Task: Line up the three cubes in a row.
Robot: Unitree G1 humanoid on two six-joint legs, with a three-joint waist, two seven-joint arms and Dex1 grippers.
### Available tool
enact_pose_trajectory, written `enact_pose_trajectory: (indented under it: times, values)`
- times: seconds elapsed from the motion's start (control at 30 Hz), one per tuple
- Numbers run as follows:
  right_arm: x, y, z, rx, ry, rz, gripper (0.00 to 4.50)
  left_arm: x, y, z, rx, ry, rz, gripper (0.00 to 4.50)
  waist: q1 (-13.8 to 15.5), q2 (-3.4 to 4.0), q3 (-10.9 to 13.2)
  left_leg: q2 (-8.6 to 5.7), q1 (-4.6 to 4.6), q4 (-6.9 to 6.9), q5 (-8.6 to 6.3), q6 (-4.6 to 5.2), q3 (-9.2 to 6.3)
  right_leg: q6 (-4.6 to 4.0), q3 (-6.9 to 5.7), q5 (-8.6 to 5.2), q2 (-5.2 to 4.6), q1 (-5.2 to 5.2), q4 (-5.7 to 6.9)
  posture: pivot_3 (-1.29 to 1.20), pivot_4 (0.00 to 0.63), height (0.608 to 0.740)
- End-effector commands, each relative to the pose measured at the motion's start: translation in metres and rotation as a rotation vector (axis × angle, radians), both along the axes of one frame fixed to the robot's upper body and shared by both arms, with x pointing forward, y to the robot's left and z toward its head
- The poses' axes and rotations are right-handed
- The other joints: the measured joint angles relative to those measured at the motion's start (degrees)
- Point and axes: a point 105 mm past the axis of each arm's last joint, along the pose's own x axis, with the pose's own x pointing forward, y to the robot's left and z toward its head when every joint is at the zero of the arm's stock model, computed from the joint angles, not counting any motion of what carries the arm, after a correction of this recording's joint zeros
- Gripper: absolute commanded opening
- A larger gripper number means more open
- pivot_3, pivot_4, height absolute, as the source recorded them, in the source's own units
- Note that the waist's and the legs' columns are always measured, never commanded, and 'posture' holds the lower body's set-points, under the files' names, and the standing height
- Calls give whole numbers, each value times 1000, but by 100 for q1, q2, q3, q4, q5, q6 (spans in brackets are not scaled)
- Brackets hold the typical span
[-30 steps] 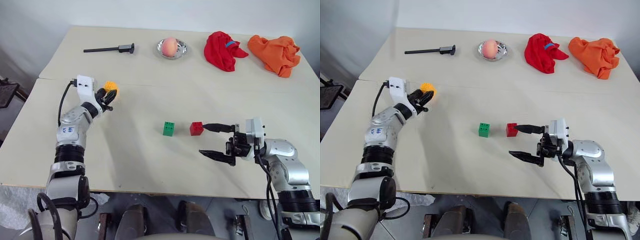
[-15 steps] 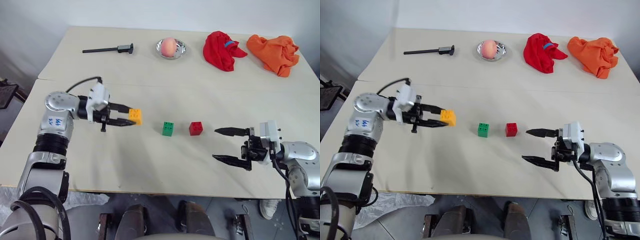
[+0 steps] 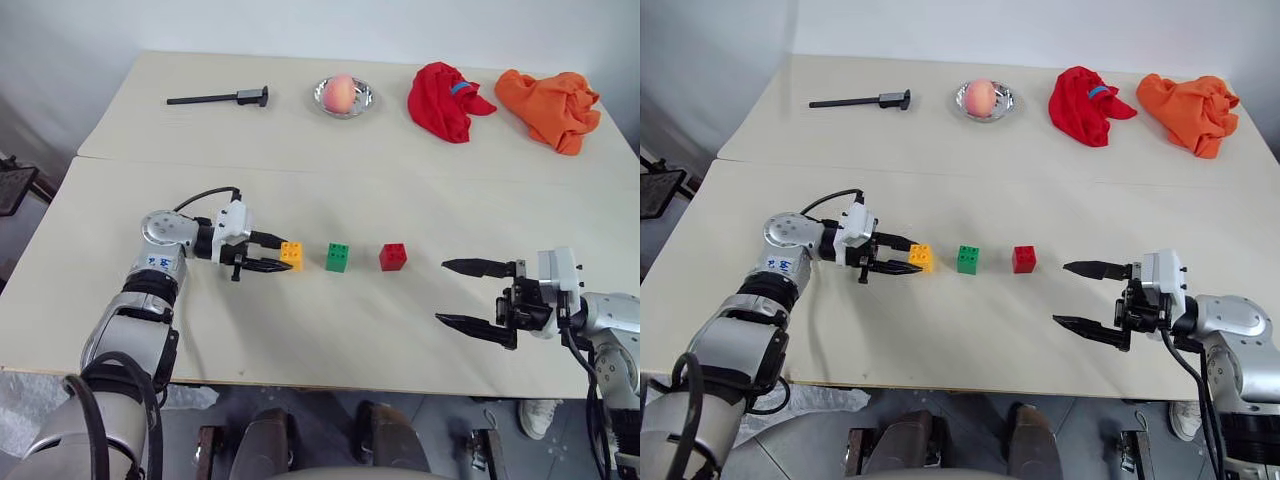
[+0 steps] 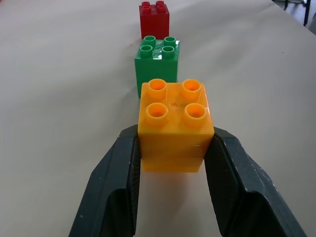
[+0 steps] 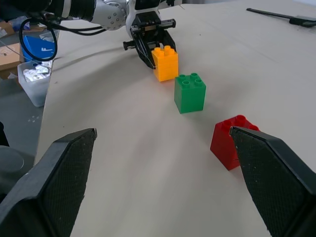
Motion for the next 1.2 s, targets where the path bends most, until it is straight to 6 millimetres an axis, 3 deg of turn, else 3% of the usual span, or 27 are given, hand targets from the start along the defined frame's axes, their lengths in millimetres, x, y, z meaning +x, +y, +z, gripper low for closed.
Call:
enact_pose_trajectory:
  times: [0.03,0.63,0.8,0.97,1.1,1.2]
  values:
    - [-3,-2,11,1,-39,-5,4500,-7,3,2,73,3,-93,1469,-5,0,0,0,0,0,0,0,0,0,0,0,0,0,-1,0,150,740]
    - [-9,1,6,14,-23,-20,4500,2,25,2,122,17,28,1469,-31,0,0,2,6,2,0,0,-1,0,3,0,0,1,8,0,150,740]
    - [-7,1,7,28,-20,-26,4500,-3,30,5,130,51,-2,3046,-61,0,0,2,4,0,0,0,-1,0,2,0,0,0,7,0,150,740]
    - [1,0,5,38,-21,-9,4500,-3,46,27,51,-41,39,4482,-65,-4,2,2,1,3,0,0,-3,0,2,0,0,0,5,0,150,740]
    - [13,-2,14,133,-47,-2,4500,-14,71,44,-103,-63,114,4482,-128,-3,2,5,4,1,0,0,-5,0,2,0,0,-1,7,0,150,740]
    - [20,-2,20,164,-69,12,4500,-25,89,46,-180,-103,206,4482,-168,0,3,7,5,1,0,0,-6,0,1,0,-2,-1,9,0,150,740]
